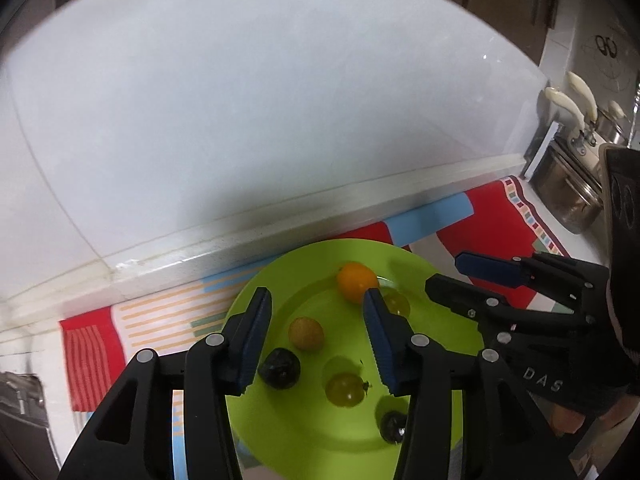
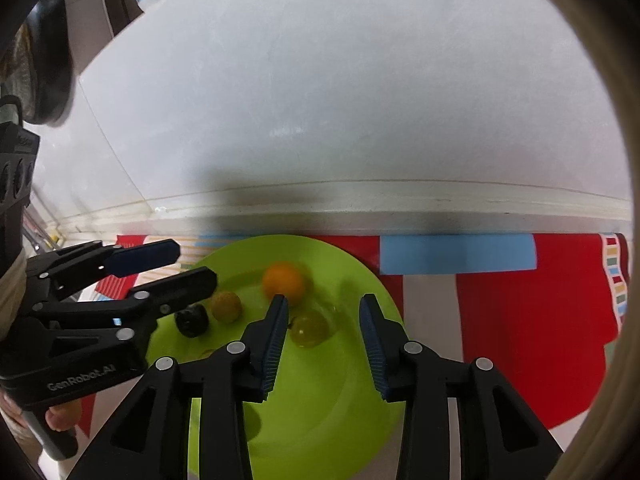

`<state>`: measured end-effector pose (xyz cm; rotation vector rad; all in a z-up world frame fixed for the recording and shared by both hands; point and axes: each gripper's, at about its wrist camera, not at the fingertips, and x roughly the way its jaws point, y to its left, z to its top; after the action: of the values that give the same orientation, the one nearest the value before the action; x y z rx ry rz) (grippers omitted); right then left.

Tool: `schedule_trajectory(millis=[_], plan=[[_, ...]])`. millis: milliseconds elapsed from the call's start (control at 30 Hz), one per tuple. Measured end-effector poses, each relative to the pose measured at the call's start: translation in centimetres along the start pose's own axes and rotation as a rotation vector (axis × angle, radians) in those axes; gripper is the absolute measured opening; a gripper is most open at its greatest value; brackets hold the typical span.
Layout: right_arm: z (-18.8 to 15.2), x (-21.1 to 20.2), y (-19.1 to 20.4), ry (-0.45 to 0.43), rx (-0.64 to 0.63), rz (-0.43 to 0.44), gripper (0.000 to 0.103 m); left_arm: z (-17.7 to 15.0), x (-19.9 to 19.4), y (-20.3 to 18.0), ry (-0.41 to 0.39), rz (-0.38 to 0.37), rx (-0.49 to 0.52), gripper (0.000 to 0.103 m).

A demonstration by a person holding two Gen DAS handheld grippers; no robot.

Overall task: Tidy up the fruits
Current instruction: 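Carry both fruits over the green plate and open both tools, then withdraw both open tools from the plate toward the remaining fruits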

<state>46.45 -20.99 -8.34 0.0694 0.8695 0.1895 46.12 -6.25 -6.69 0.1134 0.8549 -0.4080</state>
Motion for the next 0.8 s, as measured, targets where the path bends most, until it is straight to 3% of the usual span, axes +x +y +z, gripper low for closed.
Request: schedule_trajectory(millis=[367,800], plan=[[-1.7,-7.0,1.7,-0.105,-0.009,0.016,0.038,-1.8,-7.8,-1.6,-0.109,-0.001,-0.005,0.050],[-4.6,-16.0,4.9,-0.228,-0.062,0.013,0.038,-5.7,-15.8,-3.3,-0.195,0.050,0.009,0.058]])
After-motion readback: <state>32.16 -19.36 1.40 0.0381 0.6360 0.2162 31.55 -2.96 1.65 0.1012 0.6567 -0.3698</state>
